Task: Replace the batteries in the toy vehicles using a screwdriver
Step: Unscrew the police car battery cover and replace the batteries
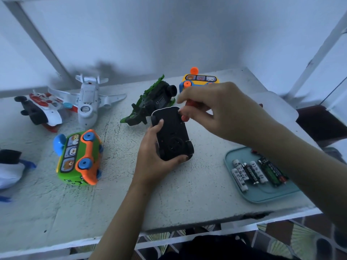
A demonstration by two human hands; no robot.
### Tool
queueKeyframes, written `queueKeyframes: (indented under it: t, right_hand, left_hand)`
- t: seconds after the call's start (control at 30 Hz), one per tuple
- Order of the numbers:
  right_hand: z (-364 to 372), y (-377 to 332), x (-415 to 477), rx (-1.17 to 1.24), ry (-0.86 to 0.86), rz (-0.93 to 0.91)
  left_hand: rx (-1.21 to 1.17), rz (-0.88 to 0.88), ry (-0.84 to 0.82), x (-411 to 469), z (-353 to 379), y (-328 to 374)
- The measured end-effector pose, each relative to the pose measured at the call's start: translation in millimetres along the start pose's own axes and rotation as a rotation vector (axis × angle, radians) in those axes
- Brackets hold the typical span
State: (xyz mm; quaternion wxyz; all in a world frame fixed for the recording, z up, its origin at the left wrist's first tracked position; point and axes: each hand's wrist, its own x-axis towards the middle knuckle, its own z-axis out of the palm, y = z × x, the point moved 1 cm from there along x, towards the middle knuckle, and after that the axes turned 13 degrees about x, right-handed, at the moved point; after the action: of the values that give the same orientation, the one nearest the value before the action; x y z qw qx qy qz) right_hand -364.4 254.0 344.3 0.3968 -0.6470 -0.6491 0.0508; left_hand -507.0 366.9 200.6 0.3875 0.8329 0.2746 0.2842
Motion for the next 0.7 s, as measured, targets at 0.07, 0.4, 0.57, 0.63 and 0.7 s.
queueKeyframes:
  t: [0.07,0.4,0.57,0.63,0.7]
  right_hand:
    - [3,-1,0,-0.139,0.04,0.017]
    - [-6,5,-13,-0.022,0.039,0.134]
    - [-8,9,-21,-0.083,-0.086,0.176]
    - [-7,9,-23,-0.054,-0.098,0.186]
    - [-5,8,-23,0.045,-0.092,0.223]
  left_hand:
    - [-0.005,0.005,-0.001,0,-1,1]
    - [-0.094,-0.035,0.027,-6,-10,11]
    - [-0.035,-0.23,0.167,-33,-17,24]
    - [-0.034,-0.276,0.262,-44,-19,25]
    - [-0.011,-0.259,0.364,-52,-25,22]
